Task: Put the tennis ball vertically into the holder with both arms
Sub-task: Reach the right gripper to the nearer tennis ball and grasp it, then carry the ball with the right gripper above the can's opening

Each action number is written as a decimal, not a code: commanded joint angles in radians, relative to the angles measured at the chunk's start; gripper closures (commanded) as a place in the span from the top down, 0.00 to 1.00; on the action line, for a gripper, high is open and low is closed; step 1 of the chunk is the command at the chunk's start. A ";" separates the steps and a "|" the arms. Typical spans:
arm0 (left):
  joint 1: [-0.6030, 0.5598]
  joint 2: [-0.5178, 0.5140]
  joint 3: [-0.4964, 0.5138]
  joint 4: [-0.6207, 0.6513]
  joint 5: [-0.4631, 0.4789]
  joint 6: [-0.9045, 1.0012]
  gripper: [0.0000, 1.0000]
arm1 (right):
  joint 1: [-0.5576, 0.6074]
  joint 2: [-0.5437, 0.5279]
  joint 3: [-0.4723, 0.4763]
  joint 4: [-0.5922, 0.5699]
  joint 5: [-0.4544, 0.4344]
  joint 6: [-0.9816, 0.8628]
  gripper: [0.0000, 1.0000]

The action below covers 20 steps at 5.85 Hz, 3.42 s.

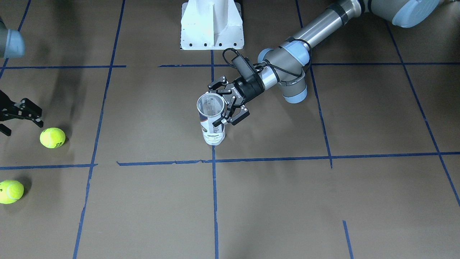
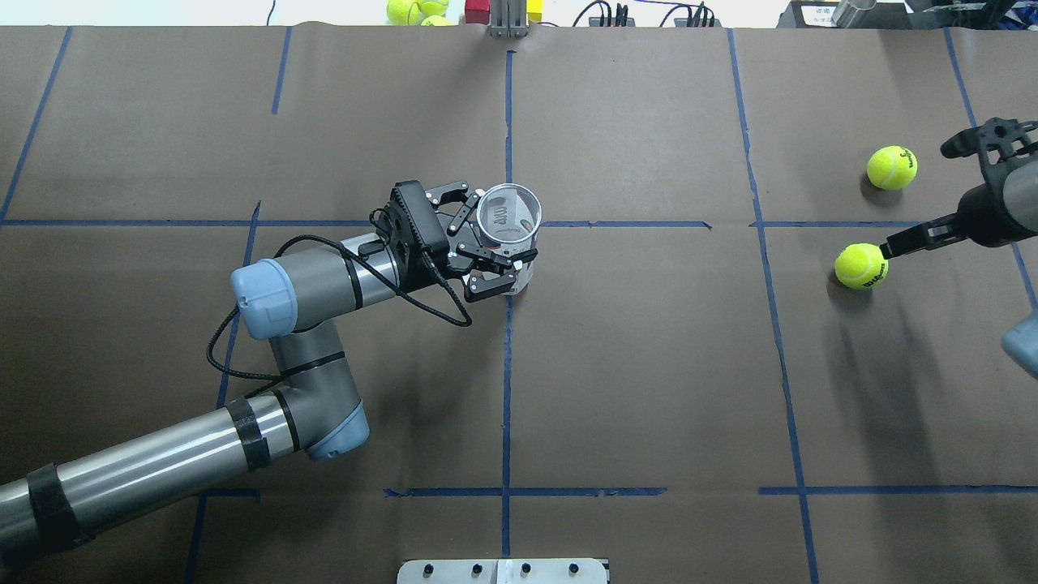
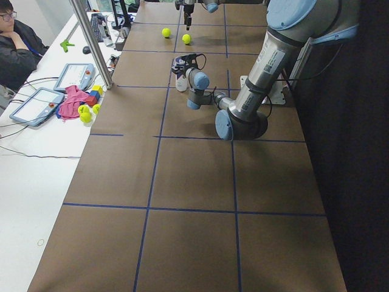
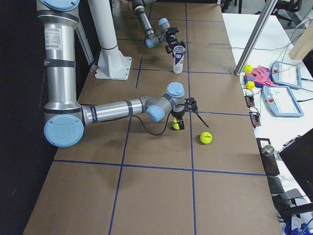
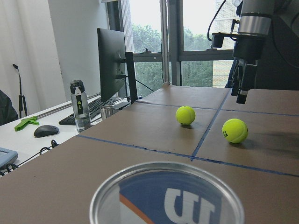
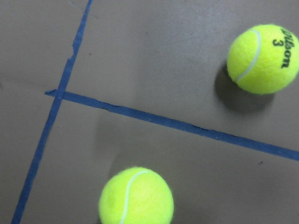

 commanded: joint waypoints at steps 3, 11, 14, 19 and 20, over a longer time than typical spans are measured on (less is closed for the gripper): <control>0.002 0.000 0.000 0.002 0.000 0.000 0.87 | -0.093 0.062 -0.073 0.029 -0.086 0.023 0.99; 0.002 -0.002 0.000 0.002 0.000 0.000 0.87 | -0.123 0.240 0.175 -0.346 -0.079 0.158 0.03; 0.002 0.000 0.000 0.002 0.000 0.000 0.87 | -0.231 0.539 0.297 -0.657 -0.091 0.536 0.04; 0.003 -0.002 0.000 0.003 0.000 0.000 0.87 | -0.376 0.968 0.055 -0.892 -0.238 0.714 0.06; 0.003 -0.002 0.000 0.003 0.000 0.000 0.87 | -0.399 0.968 0.042 -0.886 -0.270 0.714 0.11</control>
